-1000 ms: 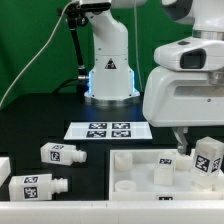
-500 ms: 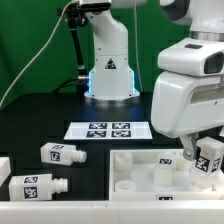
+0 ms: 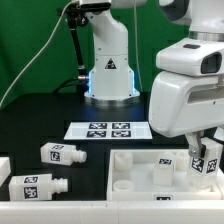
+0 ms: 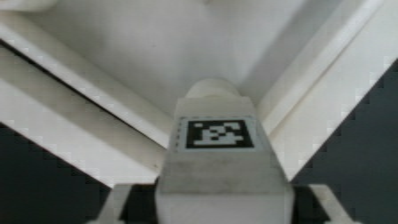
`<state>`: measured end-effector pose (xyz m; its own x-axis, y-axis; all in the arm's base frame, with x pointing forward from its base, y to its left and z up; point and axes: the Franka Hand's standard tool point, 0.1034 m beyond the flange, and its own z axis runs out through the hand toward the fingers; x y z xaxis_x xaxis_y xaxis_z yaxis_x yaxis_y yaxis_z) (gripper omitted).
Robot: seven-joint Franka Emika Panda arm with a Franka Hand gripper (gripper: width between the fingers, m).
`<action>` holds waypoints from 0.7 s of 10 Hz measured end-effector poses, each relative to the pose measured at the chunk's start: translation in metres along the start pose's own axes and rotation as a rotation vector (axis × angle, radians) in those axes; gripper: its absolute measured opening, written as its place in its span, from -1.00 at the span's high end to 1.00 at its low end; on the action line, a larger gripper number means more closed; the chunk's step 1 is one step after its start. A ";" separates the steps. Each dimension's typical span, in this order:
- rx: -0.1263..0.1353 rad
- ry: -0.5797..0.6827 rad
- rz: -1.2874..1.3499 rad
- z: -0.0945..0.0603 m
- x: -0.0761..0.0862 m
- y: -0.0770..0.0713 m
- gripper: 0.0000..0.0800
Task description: Assemble one leg
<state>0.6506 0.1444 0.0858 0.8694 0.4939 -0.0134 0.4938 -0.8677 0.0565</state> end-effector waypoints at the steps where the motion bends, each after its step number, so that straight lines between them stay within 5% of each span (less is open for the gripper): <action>1: 0.003 0.001 0.164 0.001 -0.003 0.006 0.29; 4: 0.060 0.070 0.767 0.003 -0.009 0.012 0.29; 7: 0.109 0.048 1.270 0.003 -0.005 0.000 0.29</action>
Offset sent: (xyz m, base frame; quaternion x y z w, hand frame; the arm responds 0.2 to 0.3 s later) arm -0.0330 -0.0165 -0.0227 0.0371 0.0109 0.5302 0.8470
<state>0.6459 0.1416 0.0829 0.7292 -0.6838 0.0258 -0.6805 -0.7285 -0.0787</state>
